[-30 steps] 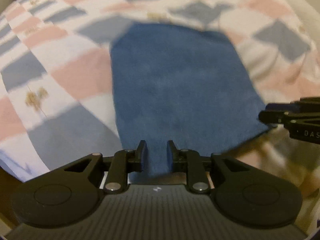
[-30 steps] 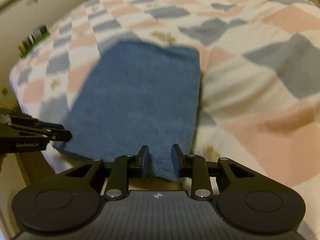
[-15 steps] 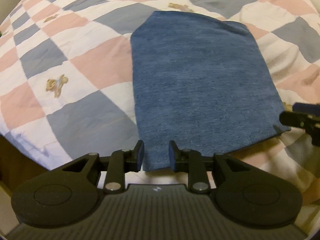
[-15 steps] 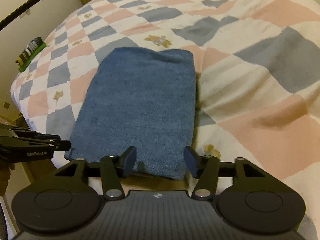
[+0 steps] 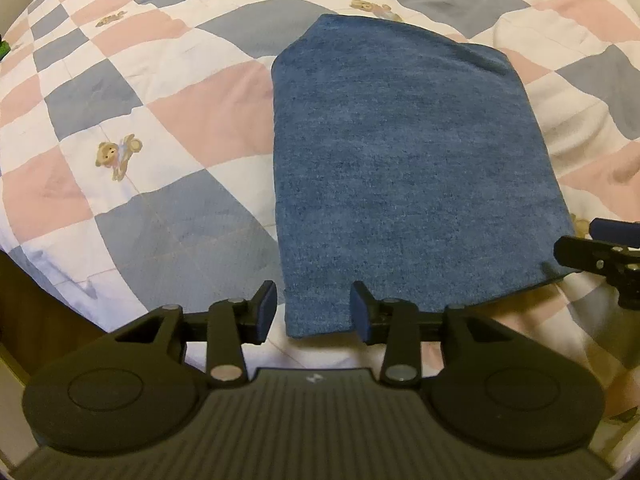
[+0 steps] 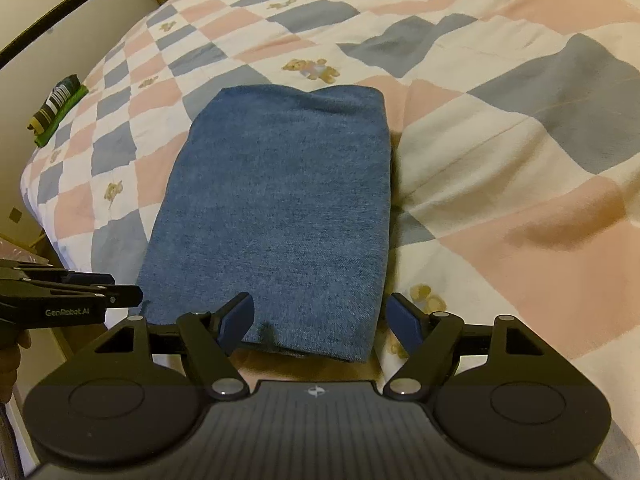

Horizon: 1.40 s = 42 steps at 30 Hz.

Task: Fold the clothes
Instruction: 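Grasp the edge of the folded blue jeans bundle with both grippers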

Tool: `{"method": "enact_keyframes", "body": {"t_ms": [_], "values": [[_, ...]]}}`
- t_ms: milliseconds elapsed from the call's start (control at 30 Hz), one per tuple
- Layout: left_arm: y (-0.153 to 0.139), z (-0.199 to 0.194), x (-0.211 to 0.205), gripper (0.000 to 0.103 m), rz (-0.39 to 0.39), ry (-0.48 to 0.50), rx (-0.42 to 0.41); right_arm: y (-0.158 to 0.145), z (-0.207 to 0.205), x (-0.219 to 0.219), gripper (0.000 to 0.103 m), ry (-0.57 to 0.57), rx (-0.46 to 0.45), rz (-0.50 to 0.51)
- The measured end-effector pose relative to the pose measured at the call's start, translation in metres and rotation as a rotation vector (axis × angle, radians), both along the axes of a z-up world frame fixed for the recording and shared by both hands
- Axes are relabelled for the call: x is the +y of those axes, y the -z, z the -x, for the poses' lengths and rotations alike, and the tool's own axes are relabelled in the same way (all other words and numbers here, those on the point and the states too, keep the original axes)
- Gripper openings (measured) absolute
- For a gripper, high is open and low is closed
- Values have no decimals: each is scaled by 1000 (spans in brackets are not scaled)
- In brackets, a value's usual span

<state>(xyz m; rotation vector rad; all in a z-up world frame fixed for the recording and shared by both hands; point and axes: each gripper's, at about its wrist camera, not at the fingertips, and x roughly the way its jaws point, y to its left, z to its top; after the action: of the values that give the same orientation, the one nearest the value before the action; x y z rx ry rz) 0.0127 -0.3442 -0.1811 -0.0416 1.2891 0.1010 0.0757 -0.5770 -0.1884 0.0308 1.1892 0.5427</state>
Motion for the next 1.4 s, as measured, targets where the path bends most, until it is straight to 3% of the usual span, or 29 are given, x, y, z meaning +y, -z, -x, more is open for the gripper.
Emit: {"method": "enact_keyframes", "body": {"t_ms": [133,467,833,1233,1400], "values": [[2,-2,5,38,19,3,-10,4,-3,1,76,-4,8,-1],[11,-20,37,43,158,-24,-59,17,-32,-7,77,4,30,-40],[39,-44,77,48,353,-35,-61,45,-70,-32,77,98,154,-237],[52,-53,89,56,404,-25,-36,59,-78,-28,78,123,197,-274],[46,-57,87,55,368,18,-30,56,-75,-29,78,153,185,-288]]}}
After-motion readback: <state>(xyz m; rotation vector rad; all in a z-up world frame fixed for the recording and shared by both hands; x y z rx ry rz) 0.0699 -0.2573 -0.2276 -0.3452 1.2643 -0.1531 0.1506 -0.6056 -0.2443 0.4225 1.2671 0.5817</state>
